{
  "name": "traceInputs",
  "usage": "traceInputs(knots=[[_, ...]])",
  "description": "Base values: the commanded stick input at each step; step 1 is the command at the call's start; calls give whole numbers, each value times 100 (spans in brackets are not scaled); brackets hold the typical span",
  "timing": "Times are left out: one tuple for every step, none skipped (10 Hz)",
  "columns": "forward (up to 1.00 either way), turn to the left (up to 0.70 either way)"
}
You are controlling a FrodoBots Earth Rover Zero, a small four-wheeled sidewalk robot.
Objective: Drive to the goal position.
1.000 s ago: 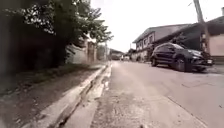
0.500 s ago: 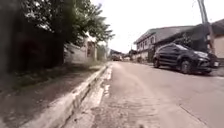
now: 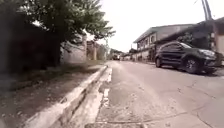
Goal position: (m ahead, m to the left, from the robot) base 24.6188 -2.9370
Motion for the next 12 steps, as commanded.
traceInputs(knots=[[70,2],[70,2],[70,3],[70,2],[70,2],[70,2],[70,2],[70,2],[70,1],[70,0],[70,0],[70,0]])
